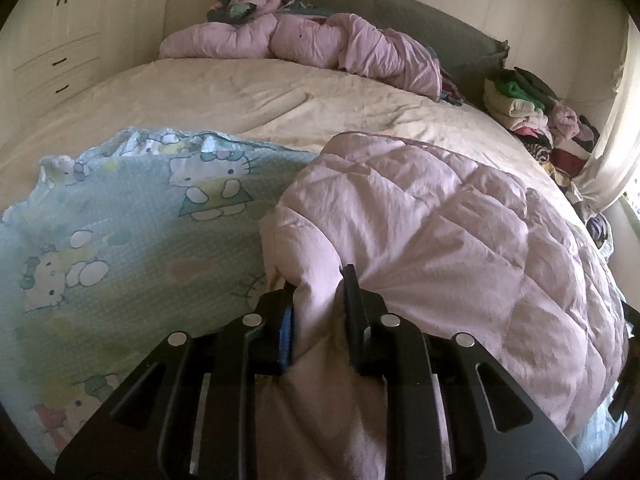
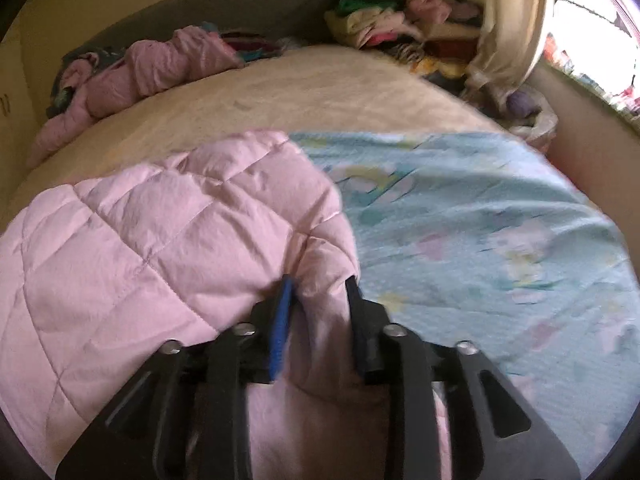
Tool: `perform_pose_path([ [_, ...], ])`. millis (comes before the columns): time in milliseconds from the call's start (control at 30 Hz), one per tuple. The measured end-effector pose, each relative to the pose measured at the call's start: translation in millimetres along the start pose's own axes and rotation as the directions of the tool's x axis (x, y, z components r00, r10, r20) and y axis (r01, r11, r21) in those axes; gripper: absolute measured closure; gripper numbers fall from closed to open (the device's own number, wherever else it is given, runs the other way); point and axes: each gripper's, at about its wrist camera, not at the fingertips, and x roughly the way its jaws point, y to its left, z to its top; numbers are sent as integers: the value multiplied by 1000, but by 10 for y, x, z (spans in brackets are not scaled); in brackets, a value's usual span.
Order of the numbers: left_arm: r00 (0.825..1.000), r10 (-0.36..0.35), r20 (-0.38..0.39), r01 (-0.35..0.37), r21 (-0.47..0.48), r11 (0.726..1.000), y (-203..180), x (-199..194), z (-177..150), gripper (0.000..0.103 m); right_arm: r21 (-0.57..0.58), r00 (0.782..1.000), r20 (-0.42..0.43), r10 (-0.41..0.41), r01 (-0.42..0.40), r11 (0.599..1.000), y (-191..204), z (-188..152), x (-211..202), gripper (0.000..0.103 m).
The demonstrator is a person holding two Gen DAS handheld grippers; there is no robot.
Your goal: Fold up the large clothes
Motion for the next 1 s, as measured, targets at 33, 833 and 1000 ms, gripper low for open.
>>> perform_pose_path([
  [33, 1000, -1, 1, 1, -1, 1000, 0, -17, 7, 88, -26, 999, 42, -15, 16, 1000, 33, -15, -124, 45],
  [833, 999, 37, 1, -37, 77, 996, -381, -808, -273, 40, -296, 899, 30, 438, -410, 863, 1387, -402, -1364, 41],
  [1000, 994, 97, -57, -91, 98, 991, -447, -551, -486, 37, -330, 913, -72, 402, -402, 854, 1682, -438, -1055, 42],
])
